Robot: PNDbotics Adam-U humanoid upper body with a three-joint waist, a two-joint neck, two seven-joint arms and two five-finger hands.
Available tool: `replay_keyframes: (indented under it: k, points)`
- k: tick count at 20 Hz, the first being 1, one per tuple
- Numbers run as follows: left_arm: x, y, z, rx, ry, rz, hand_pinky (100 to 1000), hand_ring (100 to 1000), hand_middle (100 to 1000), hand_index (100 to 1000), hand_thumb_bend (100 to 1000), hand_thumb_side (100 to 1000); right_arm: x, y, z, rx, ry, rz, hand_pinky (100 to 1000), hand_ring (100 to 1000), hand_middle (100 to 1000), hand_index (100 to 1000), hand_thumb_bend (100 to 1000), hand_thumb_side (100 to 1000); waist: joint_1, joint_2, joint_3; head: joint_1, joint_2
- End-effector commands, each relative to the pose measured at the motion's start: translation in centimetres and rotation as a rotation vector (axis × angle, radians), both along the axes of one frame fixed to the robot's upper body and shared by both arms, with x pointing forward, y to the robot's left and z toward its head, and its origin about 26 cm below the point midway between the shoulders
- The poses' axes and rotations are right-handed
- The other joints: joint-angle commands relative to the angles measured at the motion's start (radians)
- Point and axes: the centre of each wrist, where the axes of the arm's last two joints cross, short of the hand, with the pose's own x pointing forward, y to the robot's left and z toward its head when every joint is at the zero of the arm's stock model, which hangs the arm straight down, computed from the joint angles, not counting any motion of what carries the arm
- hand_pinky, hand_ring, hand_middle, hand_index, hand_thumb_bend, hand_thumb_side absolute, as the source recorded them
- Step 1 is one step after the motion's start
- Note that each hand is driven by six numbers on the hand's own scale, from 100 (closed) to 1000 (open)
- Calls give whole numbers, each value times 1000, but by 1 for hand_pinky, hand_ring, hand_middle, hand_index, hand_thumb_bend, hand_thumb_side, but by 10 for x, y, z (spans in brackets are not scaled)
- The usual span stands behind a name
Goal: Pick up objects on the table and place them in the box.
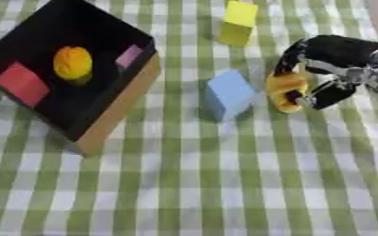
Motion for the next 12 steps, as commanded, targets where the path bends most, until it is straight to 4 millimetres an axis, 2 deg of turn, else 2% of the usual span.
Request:
replay_keyframes:
  k: [1, 3, 4, 12]
  points:
    - [-4, 2, 7, 14, -27, 4, 792, 794, 762, 815, 378, 681, -11, 4, 24, 2, -73, 33, 769, 682, 379, 618, 131, 100, 2, -22, -3, 5, -2]
    - [-4, 2, 7, 15, -26, 6, 792, 793, 761, 815, 378, 680, -18, 9, 35, 14, -93, 59, 770, 680, 377, 618, 100, 106, 0, -25, -5, 6, -1]
    - [-4, 2, 7, 15, -26, 7, 792, 793, 761, 815, 378, 680, -22, 12, 41, 18, -106, 73, 770, 679, 376, 619, 127, 100, -1, -26, -6, 7, -1]
    - [-4, 4, 7, 25, -22, 14, 792, 793, 761, 814, 379, 677, -45, 32, 85, 36, -206, 163, 770, 672, 375, 619, 115, 100, -9, -38, -5, 15, 5]
